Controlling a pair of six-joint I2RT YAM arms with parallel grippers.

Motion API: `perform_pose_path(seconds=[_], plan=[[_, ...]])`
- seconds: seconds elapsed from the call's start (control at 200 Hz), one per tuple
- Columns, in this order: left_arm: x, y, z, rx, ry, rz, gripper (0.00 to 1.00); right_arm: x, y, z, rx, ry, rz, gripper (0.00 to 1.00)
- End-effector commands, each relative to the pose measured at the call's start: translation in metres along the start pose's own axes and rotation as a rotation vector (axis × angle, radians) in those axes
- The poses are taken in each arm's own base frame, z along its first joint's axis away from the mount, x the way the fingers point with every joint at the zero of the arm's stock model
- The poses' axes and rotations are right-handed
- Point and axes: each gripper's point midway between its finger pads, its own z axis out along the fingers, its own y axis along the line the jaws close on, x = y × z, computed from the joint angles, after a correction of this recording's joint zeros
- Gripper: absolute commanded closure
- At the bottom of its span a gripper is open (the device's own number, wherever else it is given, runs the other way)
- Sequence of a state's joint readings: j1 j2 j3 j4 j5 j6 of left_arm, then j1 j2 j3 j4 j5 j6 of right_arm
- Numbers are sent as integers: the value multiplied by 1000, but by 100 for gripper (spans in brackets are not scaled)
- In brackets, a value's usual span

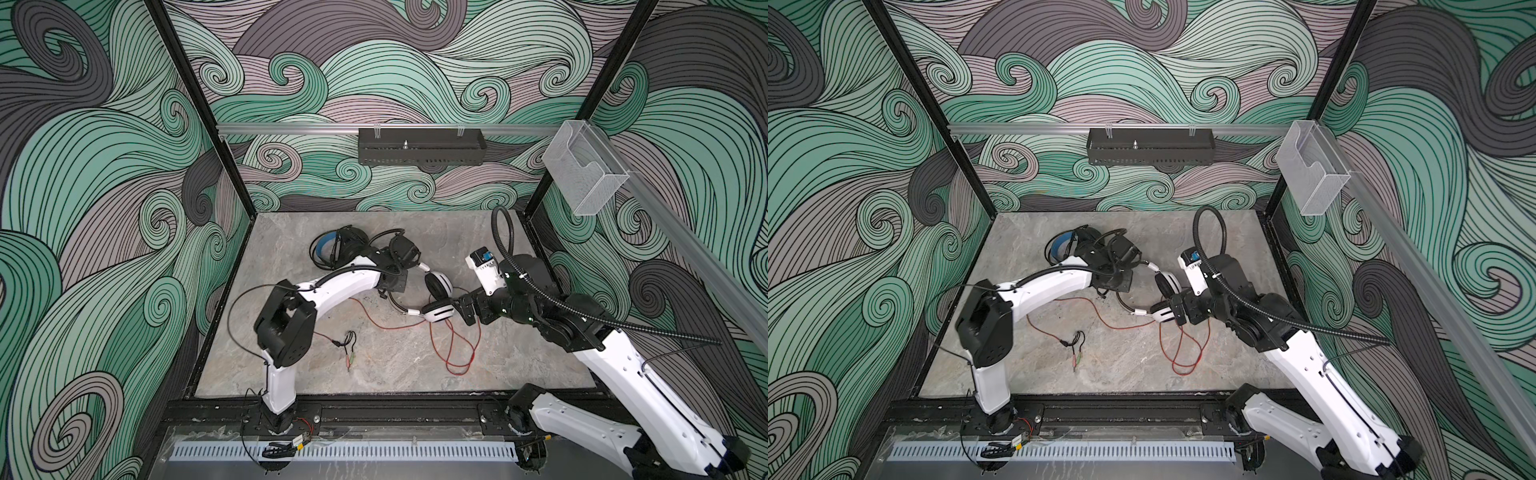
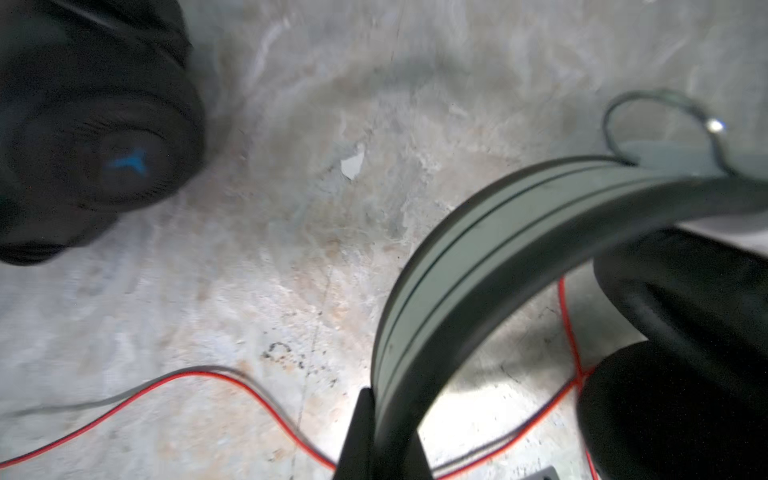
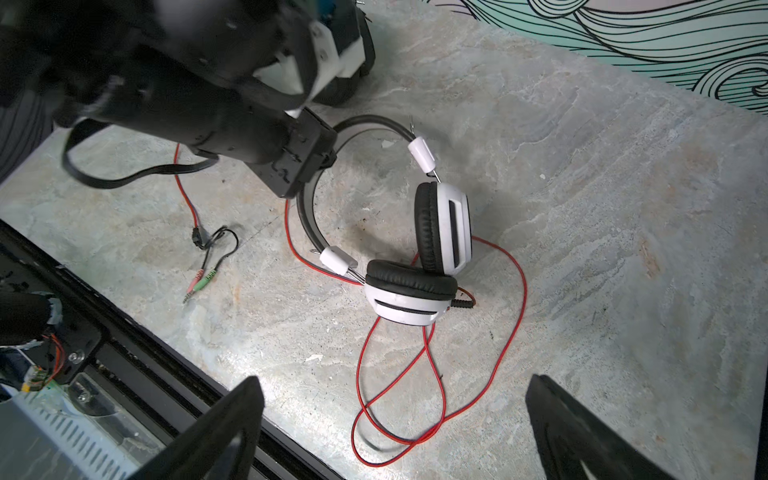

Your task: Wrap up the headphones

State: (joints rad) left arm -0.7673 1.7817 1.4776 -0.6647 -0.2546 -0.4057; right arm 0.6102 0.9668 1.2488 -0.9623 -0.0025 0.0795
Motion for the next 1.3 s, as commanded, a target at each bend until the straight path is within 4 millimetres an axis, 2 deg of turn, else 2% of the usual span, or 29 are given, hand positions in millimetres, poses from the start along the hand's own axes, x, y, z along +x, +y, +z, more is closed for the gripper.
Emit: perform_pose_path(seconds=[0.0, 0.115, 0.23, 0.285, 0.3, 0.33, 0.445, 0.571, 0.861, 0.891, 0.966, 1.051, 1.106, 1.296], plan=[[-59, -16, -63, 105, -338, 192, 100, -13, 13, -9, -92, -14, 6, 1], [-64, -22, -101, 180, -439, 305, 100, -25, 24, -11, -158, -23, -27, 1], [-58, -28, -125, 242, -455, 412, 100, -36, 30, -13, -195, -52, -70, 1], [-55, -29, -128, 254, -450, 442, 100, -40, 38, -10, -247, -48, -80, 1], [-57, -27, -140, 258, -477, 443, 100, -40, 40, -9, -261, -42, -81, 1], [-57, -25, -145, 258, -486, 449, 100, -42, 44, -7, -284, -34, -78, 1], [-55, -26, -153, 264, -496, 485, 100, -44, 53, 7, -343, -10, -43, 1], [-54, -31, -159, 282, -506, 514, 100, -47, 54, 22, -354, -2, -12, 1], [-44, -32, -157, 293, -485, 544, 100, -56, 53, 39, -407, -11, 42, 4], [-44, -32, -157, 290, -484, 545, 100, -55, 53, 41, -421, -11, 51, 5], [-44, -30, -156, 281, -489, 545, 100, -53, 55, 48, -445, -12, 62, 19], [-45, -28, -154, 268, -490, 537, 100, -48, 57, 58, -465, 4, 67, 23], [-45, -28, -153, 264, -487, 536, 100, -46, 57, 64, -473, 13, 68, 30], [-45, -31, -149, 272, -481, 528, 100, -46, 61, 70, -516, -4, 77, 54]])
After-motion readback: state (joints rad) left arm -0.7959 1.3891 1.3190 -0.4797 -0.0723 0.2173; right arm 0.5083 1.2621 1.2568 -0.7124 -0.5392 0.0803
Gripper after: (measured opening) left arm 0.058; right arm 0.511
